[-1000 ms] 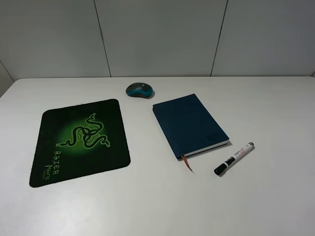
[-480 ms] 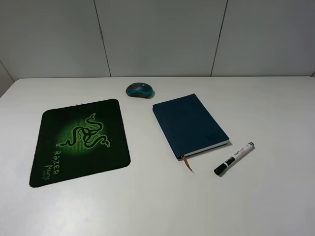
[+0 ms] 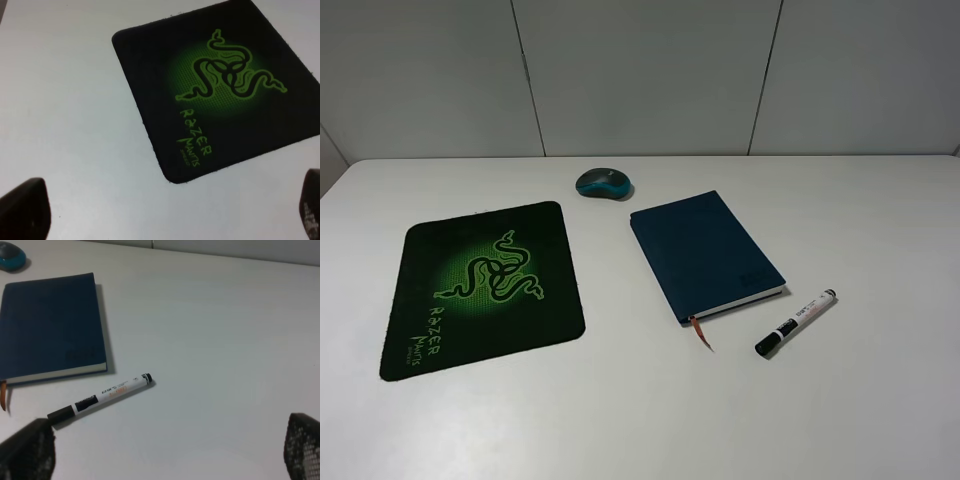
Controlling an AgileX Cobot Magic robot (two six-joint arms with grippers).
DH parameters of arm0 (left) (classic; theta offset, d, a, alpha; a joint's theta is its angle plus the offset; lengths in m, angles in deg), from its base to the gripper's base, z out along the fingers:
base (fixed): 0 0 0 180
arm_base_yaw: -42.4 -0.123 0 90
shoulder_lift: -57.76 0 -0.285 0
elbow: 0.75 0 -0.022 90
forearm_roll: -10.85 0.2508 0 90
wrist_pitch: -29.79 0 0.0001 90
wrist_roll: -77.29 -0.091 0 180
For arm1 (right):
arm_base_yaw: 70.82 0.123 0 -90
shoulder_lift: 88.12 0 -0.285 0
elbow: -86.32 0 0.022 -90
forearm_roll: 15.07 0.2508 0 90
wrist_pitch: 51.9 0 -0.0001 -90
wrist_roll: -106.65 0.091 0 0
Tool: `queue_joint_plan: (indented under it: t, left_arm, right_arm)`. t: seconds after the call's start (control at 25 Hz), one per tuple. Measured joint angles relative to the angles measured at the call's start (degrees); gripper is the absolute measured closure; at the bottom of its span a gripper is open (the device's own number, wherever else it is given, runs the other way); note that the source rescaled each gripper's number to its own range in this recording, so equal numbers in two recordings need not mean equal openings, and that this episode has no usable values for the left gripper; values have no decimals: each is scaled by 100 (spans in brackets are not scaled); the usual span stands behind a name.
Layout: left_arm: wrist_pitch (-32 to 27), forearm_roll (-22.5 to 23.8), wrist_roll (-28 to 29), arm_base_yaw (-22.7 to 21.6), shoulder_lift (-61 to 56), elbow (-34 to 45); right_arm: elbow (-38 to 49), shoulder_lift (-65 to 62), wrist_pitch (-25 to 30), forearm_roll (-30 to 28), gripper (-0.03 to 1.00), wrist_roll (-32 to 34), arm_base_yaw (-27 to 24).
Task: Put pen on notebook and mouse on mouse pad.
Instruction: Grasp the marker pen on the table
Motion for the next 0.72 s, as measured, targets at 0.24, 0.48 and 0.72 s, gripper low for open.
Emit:
queue_joint_plan:
  t: [0.24,0.48,0.72]
  left_arm:
    - [0,0,0,0,0,0]
    - [0,0,0,0,0,0]
    - [0,0,0,0,0,0]
  right_arm:
    - [-29,9,0,0,-3,12,0]
    - [-615,878,-2,15,-3,46,0]
    - [-1401,2256,-7,49,-3,46,0]
